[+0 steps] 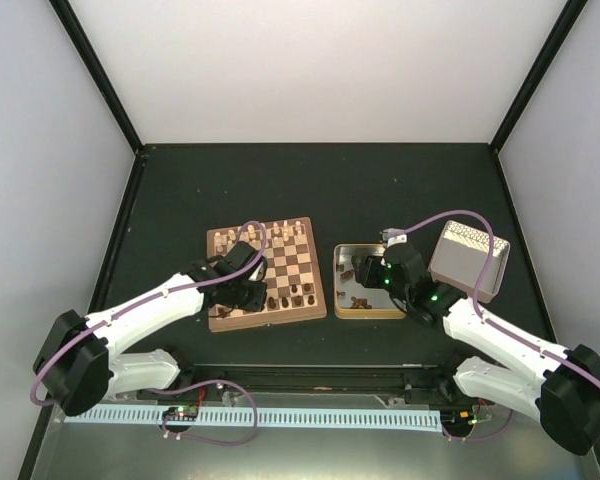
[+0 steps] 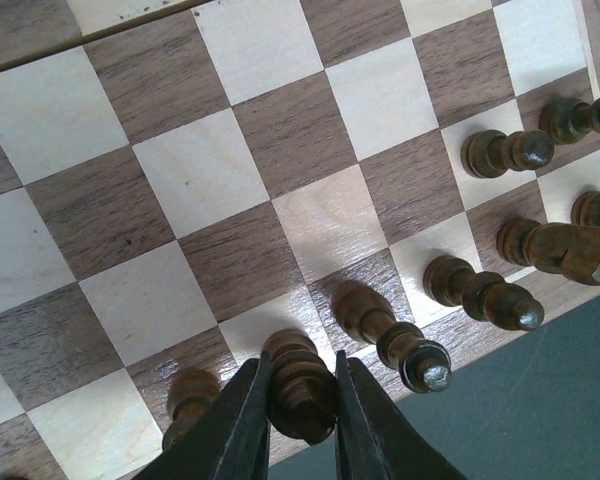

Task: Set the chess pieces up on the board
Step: Place the chess piece on the chessboard.

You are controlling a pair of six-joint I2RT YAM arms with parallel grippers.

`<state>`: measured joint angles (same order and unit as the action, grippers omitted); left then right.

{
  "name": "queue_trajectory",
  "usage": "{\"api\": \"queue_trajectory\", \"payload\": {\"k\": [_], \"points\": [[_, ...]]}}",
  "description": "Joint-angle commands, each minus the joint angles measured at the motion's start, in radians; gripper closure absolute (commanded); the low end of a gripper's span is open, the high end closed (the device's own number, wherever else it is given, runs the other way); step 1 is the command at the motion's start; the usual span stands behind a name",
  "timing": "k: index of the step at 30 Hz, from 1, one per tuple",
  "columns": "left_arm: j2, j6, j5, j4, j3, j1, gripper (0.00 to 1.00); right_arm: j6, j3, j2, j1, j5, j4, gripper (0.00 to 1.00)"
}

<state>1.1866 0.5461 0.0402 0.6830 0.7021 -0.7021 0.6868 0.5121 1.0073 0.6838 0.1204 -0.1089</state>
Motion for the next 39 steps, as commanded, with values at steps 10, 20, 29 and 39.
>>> {"api": "queue_trajectory", "payload": {"k": [10, 20, 29, 39], "points": [[-0.046, -0.004, -0.026, 0.046, 0.048, -0.006, 0.72, 0.011, 0.041, -0.012, -0.001, -0.001, -0.009, 0.4], [-0.08, -0.008, -0.053, 0.074, 0.107, -0.005, 0.67, 0.04, 0.06, -0.009, -0.002, 0.013, -0.077, 0.4], [-0.135, -0.006, -0.098, 0.076, 0.148, -0.005, 0.6, 0.162, 0.104, 0.165, -0.002, -0.089, -0.192, 0.44], [-0.298, -0.03, -0.072, -0.114, 0.108, -0.003, 0.55, 0.1, 0.299, 0.484, -0.001, -0.148, -0.284, 0.48]]}}
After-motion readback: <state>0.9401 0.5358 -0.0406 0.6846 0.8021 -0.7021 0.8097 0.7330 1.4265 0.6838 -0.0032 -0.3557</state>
